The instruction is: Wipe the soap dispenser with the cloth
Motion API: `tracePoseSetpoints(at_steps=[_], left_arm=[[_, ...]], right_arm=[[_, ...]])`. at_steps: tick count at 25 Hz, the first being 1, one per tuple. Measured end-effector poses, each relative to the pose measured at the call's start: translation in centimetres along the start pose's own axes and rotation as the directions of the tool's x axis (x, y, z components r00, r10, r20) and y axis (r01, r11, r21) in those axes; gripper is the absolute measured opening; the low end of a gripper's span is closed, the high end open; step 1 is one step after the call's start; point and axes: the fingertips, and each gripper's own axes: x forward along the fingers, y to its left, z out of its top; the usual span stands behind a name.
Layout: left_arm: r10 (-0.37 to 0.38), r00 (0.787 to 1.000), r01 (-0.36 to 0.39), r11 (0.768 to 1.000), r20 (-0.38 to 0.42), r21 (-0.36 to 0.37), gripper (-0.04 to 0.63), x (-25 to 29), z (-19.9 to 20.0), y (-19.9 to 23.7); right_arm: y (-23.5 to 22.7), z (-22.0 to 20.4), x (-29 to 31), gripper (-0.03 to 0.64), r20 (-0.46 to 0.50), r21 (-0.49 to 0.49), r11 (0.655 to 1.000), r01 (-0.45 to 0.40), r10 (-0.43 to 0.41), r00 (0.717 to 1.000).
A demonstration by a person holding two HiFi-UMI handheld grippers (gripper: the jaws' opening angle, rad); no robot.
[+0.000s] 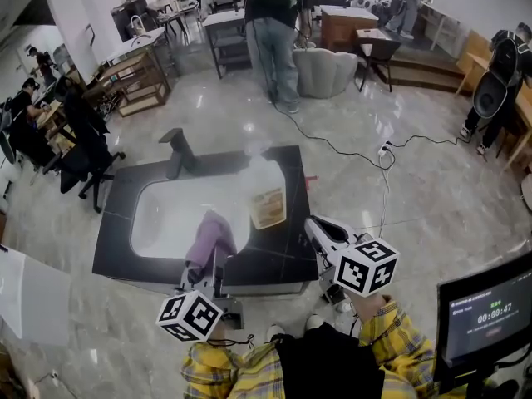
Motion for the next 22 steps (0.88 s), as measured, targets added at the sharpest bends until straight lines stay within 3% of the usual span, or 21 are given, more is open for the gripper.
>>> tracePoseSetpoints(at_steps=[22], left_arm=[[0.023, 1.000, -0.023, 0.999, -0.005, -0.024, 0.072, -0.4, -1.1, 0.1]], right_arm=[[-0.3, -0.5, -0.5, 0.005, 0.001, -0.023, 0.999, 0.035, -0.035, 0.999]])
